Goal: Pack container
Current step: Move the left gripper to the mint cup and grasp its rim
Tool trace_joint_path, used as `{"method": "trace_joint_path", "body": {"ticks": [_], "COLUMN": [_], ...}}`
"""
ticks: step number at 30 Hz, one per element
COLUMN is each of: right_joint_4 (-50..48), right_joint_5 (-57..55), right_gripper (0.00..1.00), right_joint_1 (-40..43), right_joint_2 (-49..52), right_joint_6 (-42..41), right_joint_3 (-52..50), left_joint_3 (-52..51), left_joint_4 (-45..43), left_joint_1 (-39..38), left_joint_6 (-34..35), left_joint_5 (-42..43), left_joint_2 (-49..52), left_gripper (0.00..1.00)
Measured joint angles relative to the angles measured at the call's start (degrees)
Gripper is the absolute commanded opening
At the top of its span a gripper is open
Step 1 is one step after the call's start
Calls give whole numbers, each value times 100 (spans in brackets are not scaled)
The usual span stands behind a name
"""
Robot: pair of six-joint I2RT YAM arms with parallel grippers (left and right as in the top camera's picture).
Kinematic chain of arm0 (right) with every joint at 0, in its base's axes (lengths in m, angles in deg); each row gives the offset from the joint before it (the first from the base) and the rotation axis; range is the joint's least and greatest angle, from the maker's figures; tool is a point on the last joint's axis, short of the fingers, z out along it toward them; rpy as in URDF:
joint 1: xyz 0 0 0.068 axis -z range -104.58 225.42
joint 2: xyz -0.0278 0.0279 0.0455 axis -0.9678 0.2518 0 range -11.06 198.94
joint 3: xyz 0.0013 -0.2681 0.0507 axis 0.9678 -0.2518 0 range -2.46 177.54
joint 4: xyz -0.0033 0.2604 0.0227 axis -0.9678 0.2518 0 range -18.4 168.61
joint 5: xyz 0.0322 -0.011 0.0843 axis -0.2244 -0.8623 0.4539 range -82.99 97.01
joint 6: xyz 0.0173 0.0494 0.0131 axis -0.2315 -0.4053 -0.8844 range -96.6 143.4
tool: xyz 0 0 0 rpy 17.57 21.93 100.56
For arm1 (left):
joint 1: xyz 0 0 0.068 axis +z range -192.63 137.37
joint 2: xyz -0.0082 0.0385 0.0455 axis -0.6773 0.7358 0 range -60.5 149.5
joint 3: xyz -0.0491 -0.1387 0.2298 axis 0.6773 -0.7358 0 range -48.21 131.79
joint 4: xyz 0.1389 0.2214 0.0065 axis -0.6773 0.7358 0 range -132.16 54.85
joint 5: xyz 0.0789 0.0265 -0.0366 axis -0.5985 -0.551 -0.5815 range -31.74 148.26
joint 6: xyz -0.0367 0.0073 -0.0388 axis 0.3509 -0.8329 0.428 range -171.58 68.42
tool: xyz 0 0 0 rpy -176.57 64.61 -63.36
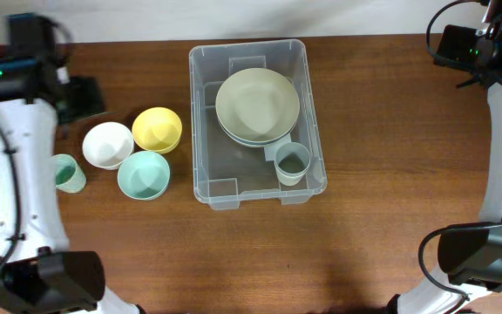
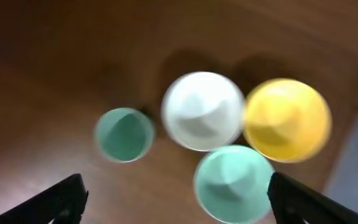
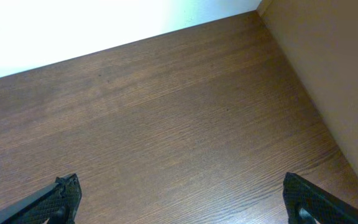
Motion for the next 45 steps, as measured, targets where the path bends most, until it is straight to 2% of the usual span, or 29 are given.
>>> {"method": "trace_joint_path", "body": {"ticks": [1, 4, 7, 13, 21, 32, 34, 38, 40, 45], "right_joint_4": [0, 0, 0, 2, 0, 0, 0, -2, 0, 0], "right_joint_5": [0, 0, 2, 0, 0, 0, 0, 0, 0, 0], "right_gripper": [99, 99, 99, 99, 99, 99, 99, 99, 99, 99], "right_joint_1": [0, 0, 0, 0, 0, 0, 0, 0, 0, 0], "right_joint_2": [0, 0, 0, 2, 2, 2, 2, 2, 2, 7], "right_joint_6": [0, -2, -2, -2, -4, -2, -4, -2, -2, -2], "right_joint_3": [0, 0, 0, 0, 0, 0, 0, 0, 0, 0], "left_joint_3": [0, -55, -286, -1381, -2544, -3115, -3117, -3121, -3121, -3121], "left_joint_4": [0, 417, 393, -439, -1969, -2828, -2885, -2905, -2903, -2881], "left_joint_1": [33, 350, 719, 778, 776, 778, 798, 925, 1019, 1106], "left_joint_6": [35, 785, 1414, 2098, 2444, 2597, 2664, 2798, 2835, 2846], "left_joint_5": [-15, 28, 22, 31, 28, 28, 28, 26, 28, 24], "left_joint_2": [0, -2, -7, -17, -17, -4, 35, 254, 380, 568], "left_gripper": [99, 99, 99, 99, 96, 93, 89, 71, 67, 45]}}
